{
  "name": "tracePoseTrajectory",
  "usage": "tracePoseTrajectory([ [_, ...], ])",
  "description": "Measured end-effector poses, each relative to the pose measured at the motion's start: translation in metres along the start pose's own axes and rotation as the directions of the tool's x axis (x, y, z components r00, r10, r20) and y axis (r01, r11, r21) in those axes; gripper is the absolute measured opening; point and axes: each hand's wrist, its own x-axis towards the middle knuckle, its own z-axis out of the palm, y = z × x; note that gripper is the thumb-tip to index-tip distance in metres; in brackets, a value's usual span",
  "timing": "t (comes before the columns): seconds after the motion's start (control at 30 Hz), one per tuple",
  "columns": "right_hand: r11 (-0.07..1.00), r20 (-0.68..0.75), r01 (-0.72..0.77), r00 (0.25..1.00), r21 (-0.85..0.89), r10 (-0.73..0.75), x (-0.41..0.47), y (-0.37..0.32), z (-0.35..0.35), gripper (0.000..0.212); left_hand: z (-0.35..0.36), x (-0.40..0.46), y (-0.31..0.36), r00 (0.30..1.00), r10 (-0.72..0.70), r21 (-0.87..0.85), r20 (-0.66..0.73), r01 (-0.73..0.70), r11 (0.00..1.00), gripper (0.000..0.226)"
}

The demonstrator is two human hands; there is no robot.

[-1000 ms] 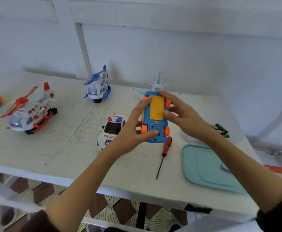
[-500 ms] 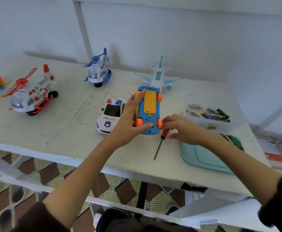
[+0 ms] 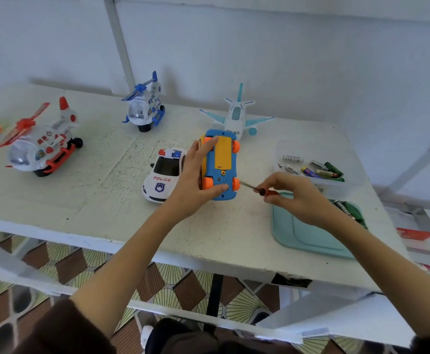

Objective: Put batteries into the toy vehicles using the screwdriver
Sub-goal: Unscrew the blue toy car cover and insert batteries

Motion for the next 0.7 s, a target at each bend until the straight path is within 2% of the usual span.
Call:
tracePoseTrajectory([
  [0.17, 0.991, -0.14, -0.059, 0.987, 0.122, 0.076, -0.014, -0.009, 0.0, 0.017, 0.003, 0.003, 0.003, 0.999, 0.022, 0.055, 0.031, -0.023, 0.998, 0.081],
  [0.3, 0.988, -0.276, -0.079, 0.955, 0.129, 0.113, -0.019, -0.009, -0.002, 0.016, 0.006, 0.002, 0.001, 0.999, -0.002, 0.134, 0.037, -0.003, 0.991, 0.081],
  [0.43, 0.987, -0.26, -0.084, 0.958, 0.14, 0.118, -0.024, -0.011, -0.004, 0.015, 0.009, -0.001, -0.003, 0.999, -0.021, 0.203, 0.044, 0.011, 0.979, 0.081],
  [0.7, 0.99, -0.235, -0.077, 0.967, 0.121, 0.104, -0.024, -0.016, 0.0, 0.011, 0.01, -0.006, -0.003, 0.999, -0.026, 0.218, 0.045, 0.016, 0.976, 0.084],
])
